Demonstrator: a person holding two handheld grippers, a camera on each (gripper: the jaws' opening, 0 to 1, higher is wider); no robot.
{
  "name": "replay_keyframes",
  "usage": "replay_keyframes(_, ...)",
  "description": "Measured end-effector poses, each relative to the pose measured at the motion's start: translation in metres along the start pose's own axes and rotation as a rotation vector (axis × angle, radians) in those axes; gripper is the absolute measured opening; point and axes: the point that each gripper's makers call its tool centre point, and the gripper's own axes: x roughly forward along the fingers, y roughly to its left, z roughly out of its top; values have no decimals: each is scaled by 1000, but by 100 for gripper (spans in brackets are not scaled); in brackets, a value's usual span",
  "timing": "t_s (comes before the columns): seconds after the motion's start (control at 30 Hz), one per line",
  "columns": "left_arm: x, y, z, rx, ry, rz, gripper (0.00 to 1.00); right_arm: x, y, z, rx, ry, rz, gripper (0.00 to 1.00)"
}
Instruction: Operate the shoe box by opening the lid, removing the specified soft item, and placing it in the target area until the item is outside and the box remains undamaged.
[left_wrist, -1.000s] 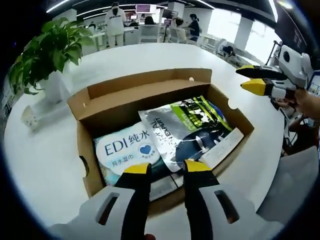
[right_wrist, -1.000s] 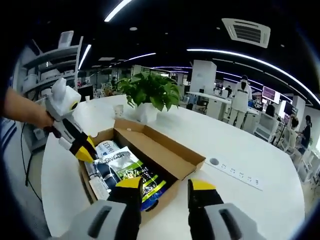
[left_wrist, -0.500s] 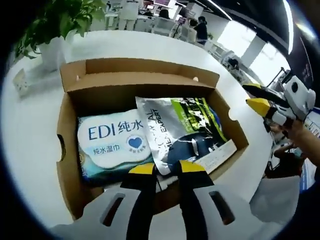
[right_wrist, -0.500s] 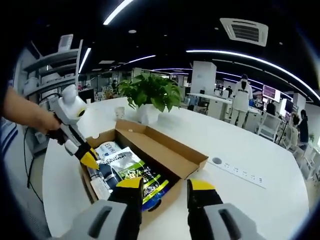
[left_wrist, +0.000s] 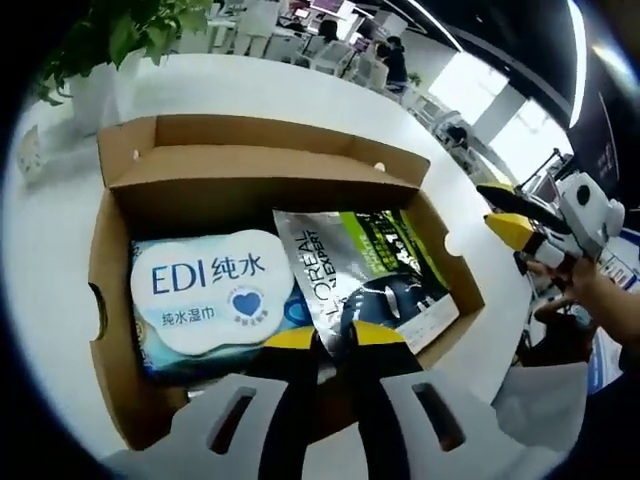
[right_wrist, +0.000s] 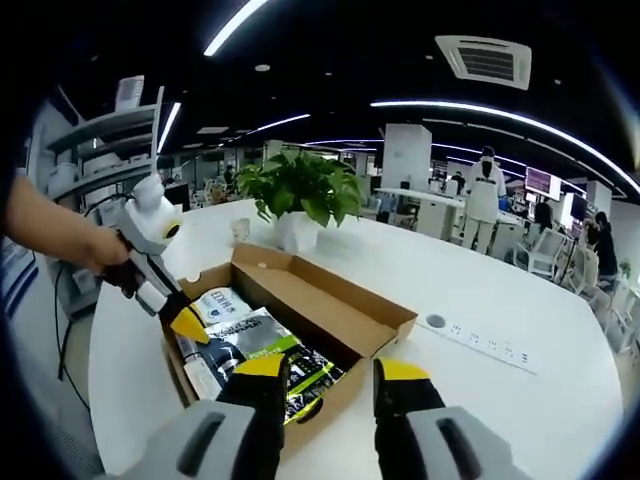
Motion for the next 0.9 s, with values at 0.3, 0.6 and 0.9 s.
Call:
replay_keyframes(0.3,-9,-5,9,8,-34,1,1,-3,5,-4,2,1,14,31)
replay_keyframes(0.6,-17,-11,17,27,-47,3,0,-5,18,-4,-33,5,57,32)
replay_keyframes(0.9,-28,-13,25,7,-59,8,0,-2,45,-2,-79,-7,132,35)
